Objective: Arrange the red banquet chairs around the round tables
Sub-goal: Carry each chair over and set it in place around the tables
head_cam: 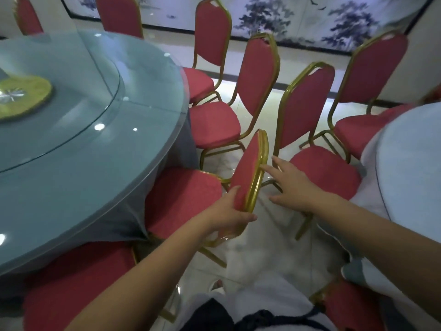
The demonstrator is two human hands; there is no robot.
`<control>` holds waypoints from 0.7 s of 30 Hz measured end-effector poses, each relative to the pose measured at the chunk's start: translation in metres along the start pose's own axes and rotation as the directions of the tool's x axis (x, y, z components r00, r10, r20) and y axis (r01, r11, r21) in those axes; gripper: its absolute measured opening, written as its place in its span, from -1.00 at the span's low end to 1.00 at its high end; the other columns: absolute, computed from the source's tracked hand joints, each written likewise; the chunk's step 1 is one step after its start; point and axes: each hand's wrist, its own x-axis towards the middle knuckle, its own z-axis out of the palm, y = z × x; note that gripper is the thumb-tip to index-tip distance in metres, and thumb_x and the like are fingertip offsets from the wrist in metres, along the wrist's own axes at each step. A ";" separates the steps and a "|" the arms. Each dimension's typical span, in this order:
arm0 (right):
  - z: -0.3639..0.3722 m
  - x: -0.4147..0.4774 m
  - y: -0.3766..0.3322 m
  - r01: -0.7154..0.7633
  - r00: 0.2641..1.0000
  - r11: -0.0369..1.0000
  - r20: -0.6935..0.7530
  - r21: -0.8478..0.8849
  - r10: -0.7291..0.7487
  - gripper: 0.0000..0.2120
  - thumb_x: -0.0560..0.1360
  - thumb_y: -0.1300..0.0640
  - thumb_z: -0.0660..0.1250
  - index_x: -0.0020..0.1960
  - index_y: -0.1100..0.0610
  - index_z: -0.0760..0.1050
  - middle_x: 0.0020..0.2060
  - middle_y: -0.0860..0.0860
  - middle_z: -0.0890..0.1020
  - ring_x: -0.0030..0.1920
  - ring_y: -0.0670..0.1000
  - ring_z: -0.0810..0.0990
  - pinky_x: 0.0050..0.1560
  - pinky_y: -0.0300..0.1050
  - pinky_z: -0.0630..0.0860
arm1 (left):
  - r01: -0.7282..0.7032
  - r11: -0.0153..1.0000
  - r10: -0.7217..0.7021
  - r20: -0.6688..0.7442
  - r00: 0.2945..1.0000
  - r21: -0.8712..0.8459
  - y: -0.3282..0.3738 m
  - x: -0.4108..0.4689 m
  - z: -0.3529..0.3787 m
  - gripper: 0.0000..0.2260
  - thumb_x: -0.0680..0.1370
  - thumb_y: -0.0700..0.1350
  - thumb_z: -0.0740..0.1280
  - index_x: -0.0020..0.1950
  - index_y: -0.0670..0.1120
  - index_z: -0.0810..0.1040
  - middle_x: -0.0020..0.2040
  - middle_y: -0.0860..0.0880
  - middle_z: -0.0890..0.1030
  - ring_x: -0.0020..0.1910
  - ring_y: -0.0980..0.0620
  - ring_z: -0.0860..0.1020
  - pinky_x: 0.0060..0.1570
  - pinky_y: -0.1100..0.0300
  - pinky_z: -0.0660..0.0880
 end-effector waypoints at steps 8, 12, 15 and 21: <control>-0.031 0.104 0.009 0.334 0.935 0.882 0.236 -0.333 -0.265 -0.32 0.42 -0.23 0.38 0.49 -0.25 0.21 0.59 0.00 -0.01 0.57 0.16 -0.18 0.47 0.36 -0.13 | 0.082 0.996 -0.084 0.085 0.993 0.035 -0.016 0.020 -0.029 -0.07 0.31 0.23 0.53 0.54 0.27 0.06 0.51 0.09 0.27 0.32 0.10 0.38 0.06 0.31 0.41; -0.056 0.145 -0.010 0.645 0.727 0.641 0.594 -0.417 -0.345 -0.56 0.36 -0.05 0.40 0.24 -0.18 0.47 0.18 -0.11 0.54 0.28 0.02 0.42 0.27 0.12 0.35 | 0.198 0.977 -0.205 0.099 0.974 0.077 -0.034 0.018 -0.036 -0.19 0.36 0.21 0.50 0.50 0.34 0.13 0.53 0.10 0.25 0.47 0.00 0.28 0.31 0.14 0.35; -0.063 0.161 -0.015 0.788 0.553 0.516 0.755 -0.337 -0.352 -0.49 0.40 0.00 0.36 0.34 -0.20 0.39 0.12 -0.13 0.56 0.07 -0.04 0.50 0.07 -0.06 0.45 | 0.279 0.958 -0.278 0.030 0.960 -0.071 -0.034 0.019 -0.028 -0.27 0.40 0.08 0.51 0.46 0.36 0.22 0.53 0.11 0.27 0.48 0.02 0.27 0.33 0.09 0.38; -0.064 0.185 0.004 0.879 0.314 0.477 0.759 -0.005 -0.571 -0.55 0.41 0.00 0.38 0.29 -0.17 0.45 0.03 -0.19 0.57 -0.01 -0.10 0.54 0.03 -0.09 0.54 | 0.360 0.912 -0.380 -0.074 0.922 -0.197 -0.010 0.028 0.035 -0.14 0.37 0.04 0.55 0.49 0.37 0.11 0.44 0.13 0.34 0.41 0.03 0.34 0.38 0.07 0.36</control>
